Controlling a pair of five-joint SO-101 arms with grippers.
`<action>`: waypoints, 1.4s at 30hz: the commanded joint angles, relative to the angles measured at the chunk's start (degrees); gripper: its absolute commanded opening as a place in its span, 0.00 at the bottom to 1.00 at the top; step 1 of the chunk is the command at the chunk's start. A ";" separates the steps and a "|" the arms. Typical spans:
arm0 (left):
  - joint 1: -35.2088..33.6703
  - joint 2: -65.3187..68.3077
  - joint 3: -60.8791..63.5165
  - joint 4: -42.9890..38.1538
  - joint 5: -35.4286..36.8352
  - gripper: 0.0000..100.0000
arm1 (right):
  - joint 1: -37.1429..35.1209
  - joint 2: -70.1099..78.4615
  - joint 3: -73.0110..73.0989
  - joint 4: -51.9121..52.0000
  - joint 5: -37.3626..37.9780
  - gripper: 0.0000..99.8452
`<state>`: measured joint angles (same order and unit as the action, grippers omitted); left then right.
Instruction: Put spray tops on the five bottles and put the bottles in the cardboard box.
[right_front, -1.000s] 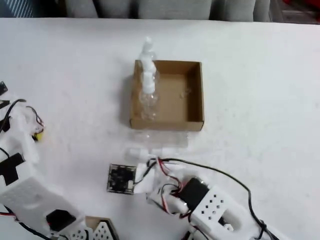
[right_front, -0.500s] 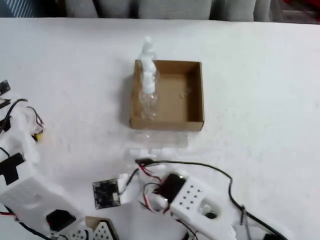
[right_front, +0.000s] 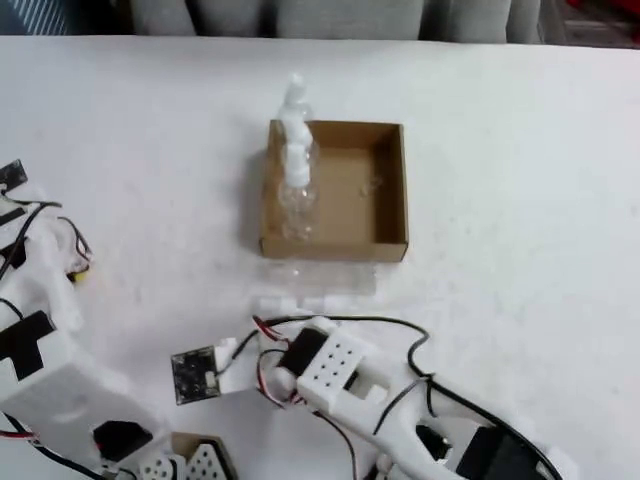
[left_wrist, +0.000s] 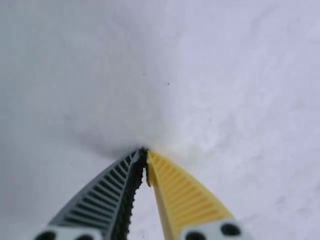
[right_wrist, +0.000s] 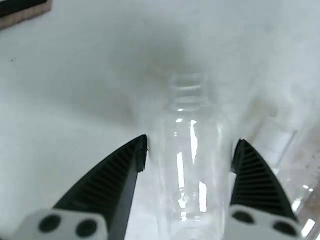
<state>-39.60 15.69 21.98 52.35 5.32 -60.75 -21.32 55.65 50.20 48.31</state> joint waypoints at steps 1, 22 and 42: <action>0.40 -2.77 0.35 -1.23 -0.79 0.03 | 0.22 0.22 -2.64 -0.57 0.26 0.10; 1.54 -2.77 0.26 -1.23 -0.97 0.03 | 42.07 -25.01 -1.23 12.53 -18.99 0.02; 5.93 -8.48 2.64 3.96 -0.70 0.03 | 77.41 -26.07 11.69 -2.07 -31.03 0.02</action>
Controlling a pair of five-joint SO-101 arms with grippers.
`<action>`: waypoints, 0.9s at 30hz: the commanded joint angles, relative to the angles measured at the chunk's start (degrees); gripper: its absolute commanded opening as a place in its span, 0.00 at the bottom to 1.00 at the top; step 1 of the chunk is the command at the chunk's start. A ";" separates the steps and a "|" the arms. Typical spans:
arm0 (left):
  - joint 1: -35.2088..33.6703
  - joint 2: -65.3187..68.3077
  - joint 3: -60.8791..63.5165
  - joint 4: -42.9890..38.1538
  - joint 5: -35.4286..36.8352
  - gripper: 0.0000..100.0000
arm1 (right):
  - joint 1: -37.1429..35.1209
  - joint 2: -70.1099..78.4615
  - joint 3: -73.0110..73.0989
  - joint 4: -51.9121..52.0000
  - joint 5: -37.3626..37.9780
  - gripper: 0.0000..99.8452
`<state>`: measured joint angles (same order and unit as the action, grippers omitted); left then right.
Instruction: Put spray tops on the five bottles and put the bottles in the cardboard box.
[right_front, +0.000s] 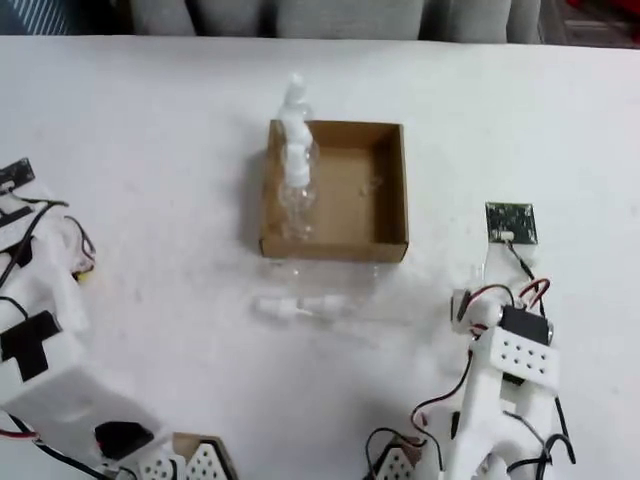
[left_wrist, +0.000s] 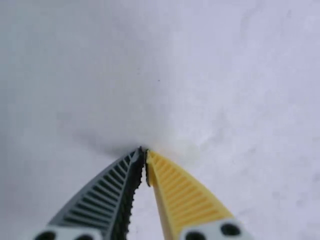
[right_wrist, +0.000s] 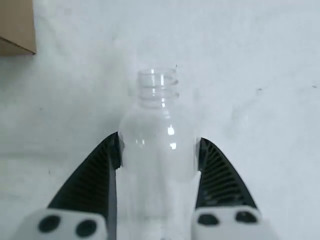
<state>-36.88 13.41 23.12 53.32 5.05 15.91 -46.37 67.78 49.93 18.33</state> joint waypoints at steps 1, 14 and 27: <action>4.53 -8.57 2.99 3.78 -0.44 0.03 | 0.75 -1.01 -0.44 -1.80 -0.97 0.02; 34.86 -45.85 17.23 15.38 -0.35 0.03 | 0.66 -0.92 0.53 -3.47 -0.79 0.02; 53.32 -35.65 22.59 10.20 7.03 0.17 | -0.57 -0.92 0.62 -3.56 -0.53 0.02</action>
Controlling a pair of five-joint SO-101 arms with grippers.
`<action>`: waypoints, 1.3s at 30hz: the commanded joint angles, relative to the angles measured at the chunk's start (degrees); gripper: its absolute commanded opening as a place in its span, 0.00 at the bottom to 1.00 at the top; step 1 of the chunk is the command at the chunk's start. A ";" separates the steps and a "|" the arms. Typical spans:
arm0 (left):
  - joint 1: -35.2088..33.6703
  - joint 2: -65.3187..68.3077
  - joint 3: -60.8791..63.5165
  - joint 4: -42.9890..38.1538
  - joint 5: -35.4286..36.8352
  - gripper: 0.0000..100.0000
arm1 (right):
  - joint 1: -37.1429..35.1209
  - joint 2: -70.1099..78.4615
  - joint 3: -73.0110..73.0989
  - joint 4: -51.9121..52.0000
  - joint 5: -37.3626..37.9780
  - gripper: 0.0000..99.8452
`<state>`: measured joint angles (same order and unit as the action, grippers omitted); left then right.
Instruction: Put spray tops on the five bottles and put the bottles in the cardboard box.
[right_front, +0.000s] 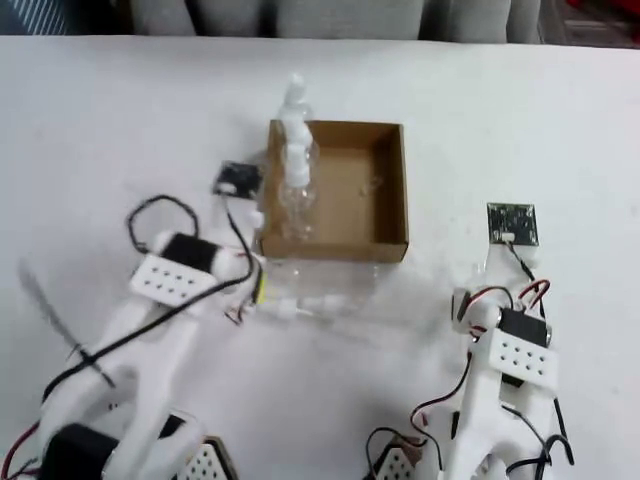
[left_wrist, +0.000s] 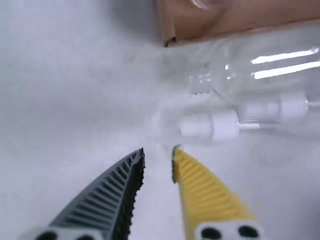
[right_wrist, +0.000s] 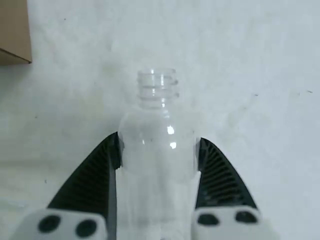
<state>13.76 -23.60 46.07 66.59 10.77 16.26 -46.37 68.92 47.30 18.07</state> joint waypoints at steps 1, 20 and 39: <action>3.38 1.36 -0.35 -3.60 1.32 0.17 | -1.27 -0.92 -0.53 -0.92 -0.26 0.02; 22.55 -2.07 7.21 -17.49 1.41 0.02 | -1.45 -0.92 -0.53 -0.84 -0.18 0.02; 2.86 10.51 4.31 -16.53 0.97 0.02 | -1.54 -1.01 -0.53 -0.75 -0.18 0.02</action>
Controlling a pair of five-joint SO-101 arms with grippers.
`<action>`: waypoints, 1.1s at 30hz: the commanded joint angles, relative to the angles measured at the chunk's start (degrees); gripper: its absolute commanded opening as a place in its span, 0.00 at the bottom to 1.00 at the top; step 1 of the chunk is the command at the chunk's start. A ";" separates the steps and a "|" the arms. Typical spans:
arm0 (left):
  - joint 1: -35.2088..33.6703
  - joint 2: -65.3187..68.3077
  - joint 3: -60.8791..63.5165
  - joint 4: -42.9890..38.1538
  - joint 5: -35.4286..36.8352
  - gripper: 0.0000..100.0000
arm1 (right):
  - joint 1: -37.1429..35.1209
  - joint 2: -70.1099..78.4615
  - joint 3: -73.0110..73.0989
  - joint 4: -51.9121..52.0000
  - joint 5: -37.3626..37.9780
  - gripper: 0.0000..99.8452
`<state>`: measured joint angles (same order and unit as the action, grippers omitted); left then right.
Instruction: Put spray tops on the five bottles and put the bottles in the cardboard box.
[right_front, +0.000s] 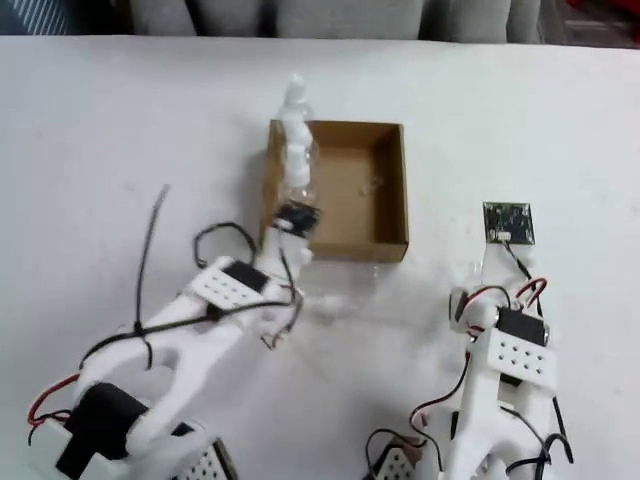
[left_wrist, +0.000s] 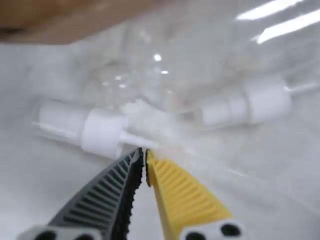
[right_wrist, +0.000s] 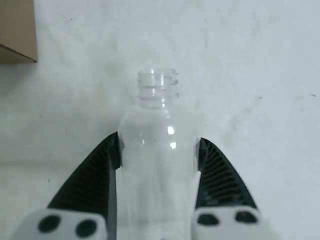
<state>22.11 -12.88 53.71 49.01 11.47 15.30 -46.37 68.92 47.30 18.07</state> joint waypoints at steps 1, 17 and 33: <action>-7.52 -0.22 -3.34 1.05 0.26 0.02 | -0.57 -1.01 -0.53 -0.75 -0.18 0.02; -22.64 -0.40 -14.42 14.15 0.79 0.02 | -0.57 -1.01 -0.44 -0.57 -0.18 0.02; -11.03 0.13 -13.89 11.43 16.79 0.17 | -0.66 -1.01 -0.44 -0.57 -0.09 0.02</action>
<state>10.24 -12.88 42.37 62.37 26.24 15.30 -46.37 68.92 47.30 18.15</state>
